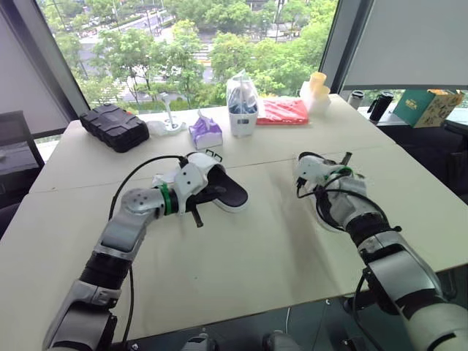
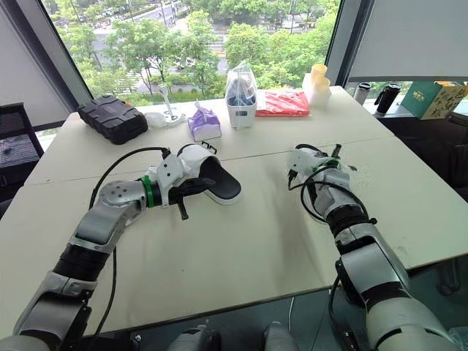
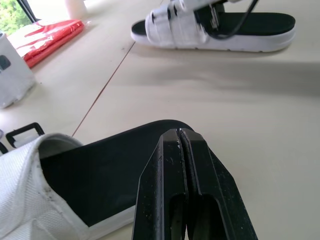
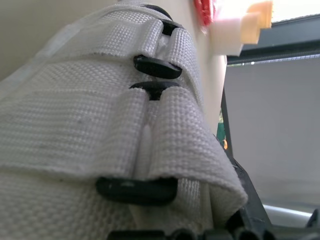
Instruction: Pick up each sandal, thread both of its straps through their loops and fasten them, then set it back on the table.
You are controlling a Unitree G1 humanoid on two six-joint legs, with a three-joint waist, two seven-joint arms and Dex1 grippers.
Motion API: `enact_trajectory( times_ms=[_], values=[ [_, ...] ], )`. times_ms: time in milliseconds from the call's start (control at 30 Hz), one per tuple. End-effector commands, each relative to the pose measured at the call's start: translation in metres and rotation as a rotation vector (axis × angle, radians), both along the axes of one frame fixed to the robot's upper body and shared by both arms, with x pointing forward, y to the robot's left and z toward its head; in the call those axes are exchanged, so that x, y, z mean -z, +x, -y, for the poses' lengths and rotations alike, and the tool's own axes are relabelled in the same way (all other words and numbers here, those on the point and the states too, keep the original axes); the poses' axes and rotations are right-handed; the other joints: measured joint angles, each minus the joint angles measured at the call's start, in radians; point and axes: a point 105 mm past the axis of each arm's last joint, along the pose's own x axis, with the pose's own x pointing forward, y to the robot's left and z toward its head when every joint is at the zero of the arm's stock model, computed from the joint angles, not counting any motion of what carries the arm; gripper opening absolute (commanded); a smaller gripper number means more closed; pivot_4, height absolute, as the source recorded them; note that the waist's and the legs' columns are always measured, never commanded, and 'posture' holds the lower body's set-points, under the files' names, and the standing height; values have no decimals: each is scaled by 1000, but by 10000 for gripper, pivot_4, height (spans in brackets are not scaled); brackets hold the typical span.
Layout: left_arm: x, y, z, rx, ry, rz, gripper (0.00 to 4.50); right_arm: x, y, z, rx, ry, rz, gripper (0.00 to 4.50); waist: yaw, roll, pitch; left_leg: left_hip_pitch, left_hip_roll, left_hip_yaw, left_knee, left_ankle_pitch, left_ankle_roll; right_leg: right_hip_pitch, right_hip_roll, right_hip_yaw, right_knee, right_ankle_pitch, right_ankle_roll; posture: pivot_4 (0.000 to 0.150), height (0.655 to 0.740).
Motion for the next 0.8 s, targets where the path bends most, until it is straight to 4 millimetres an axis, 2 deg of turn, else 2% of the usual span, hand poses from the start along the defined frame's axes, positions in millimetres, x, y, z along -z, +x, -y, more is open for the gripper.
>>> enact_trajectory(
  times_ms=[33,200,267,400,500,600,700,800],
  values=[
    [-10,-2,-5,-26,5,44,0,1,1,0,-1,18,-12,17659,0,0,0,0,0,0,0,0,0,0,0,0,0,0,0,1500,7400],
    [-14,4,-3,-76,8,80,0,4,-8,-5,-17,187,-90,43085,0,-1,0,1,0,-1,0,0,0,1,0,0,1,0,0,1500,7400],
    [-19,12,-1,-130,9,112,0,1,-25,-8,-62,254,-138,44154,7,-1,-1,2,0,-1,0,0,0,1,0,-1,2,0,0,1500,7400],
    [-24,22,8,-202,69,185,0,-4,-80,-15,-158,393,-284,44154,14,-2,-1,0,-1,-4,1,0,0,3,1,-2,1,-1,1,1500,7400],
    [-26,28,20,-240,103,225,0,-12,-109,-18,-196,446,-346,44154,6,-2,-1,1,-1,-3,2,0,0,4,1,-2,1,-1,2,1500,7400],
    [-25,35,33,-294,130,232,0,-23,-127,-18,-204,483,-365,44154,3,-3,-1,1,-1,-3,4,0,0,4,1,-2,2,-1,2,1500,7400],
    [-22,45,38,-355,188,262,8868,-35,-136,-18,-205,510,-359,45000,4,-3,-1,2,0,-4,5,0,0,4,1,-2,3,-1,2,1500,7400],
    [-20,48,40,-374,212,268,22901,-39,-137,-18,-196,525,-351,45000,5,-3,-1,1,0,-4,5,0,0,4,1,-2,3,-1,2,1500,7400]
  ],
)
